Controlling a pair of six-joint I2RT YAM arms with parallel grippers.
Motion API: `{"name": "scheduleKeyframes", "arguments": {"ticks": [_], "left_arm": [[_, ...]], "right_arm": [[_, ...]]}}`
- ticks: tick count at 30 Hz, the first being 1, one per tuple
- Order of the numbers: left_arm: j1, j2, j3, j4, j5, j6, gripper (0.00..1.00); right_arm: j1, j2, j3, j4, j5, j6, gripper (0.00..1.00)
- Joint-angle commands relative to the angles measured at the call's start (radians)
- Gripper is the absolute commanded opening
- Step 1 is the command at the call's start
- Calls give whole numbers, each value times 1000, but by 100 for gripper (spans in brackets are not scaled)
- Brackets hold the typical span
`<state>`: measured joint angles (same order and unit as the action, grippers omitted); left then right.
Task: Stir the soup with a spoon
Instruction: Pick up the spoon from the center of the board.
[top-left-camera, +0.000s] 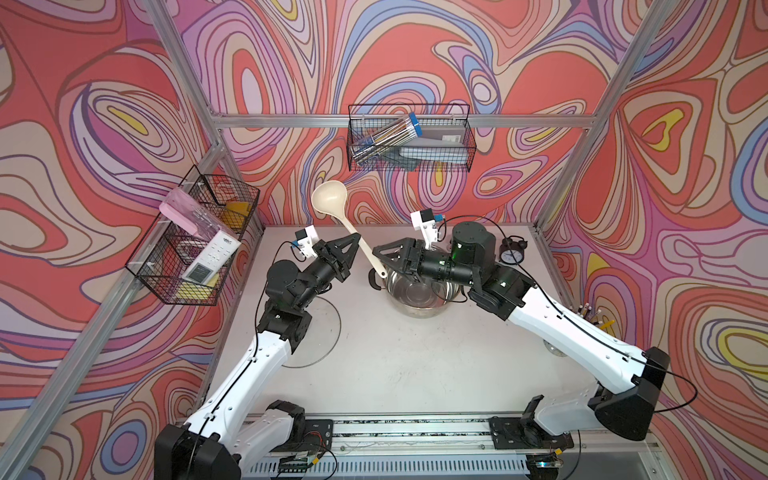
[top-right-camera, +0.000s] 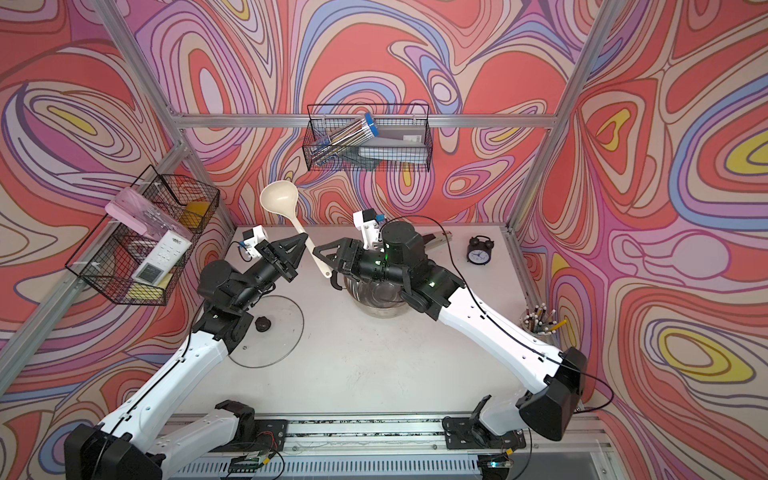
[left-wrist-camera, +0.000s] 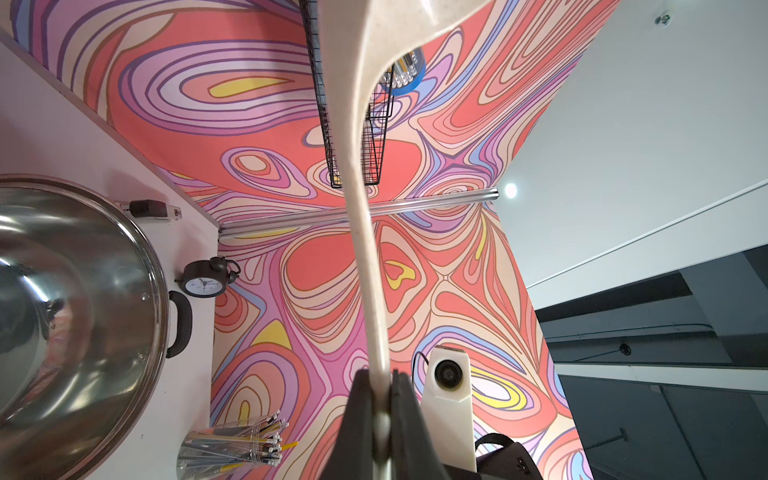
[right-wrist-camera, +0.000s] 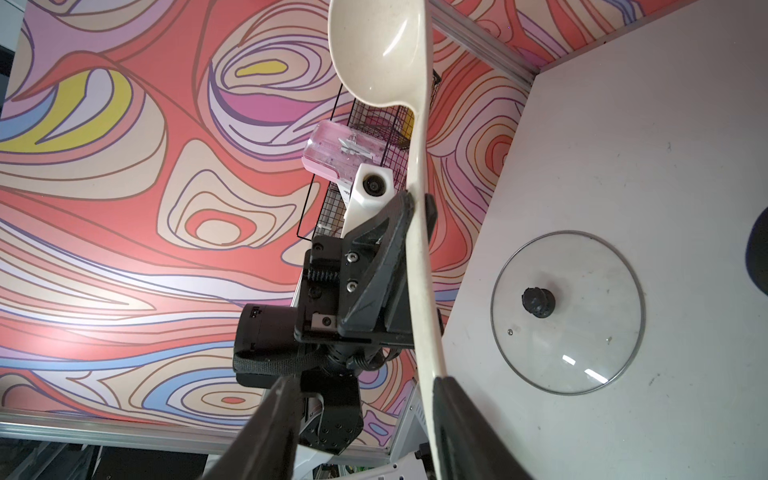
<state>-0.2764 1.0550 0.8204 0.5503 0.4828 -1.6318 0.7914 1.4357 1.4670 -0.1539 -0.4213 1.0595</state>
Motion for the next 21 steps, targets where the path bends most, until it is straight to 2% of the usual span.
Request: {"name": "scheduleKeyframes", "arguments": {"ticks": [1,7,14,21], "left_arm": [[-8,1,32,88,22,-17,0],[-11,6,25,151,19,-56,0],[-11,-35,22,52,36,-2,0],[-12,-53,-15,81,31,-25,0]], "right_arm": [[0,18,-13,57,-52,10,52],[0,36,-8,51,-56,19,48],[0,-16,-25,-9,28,-41,56],[0,-33,-6,-103,73,-93,58]]}}
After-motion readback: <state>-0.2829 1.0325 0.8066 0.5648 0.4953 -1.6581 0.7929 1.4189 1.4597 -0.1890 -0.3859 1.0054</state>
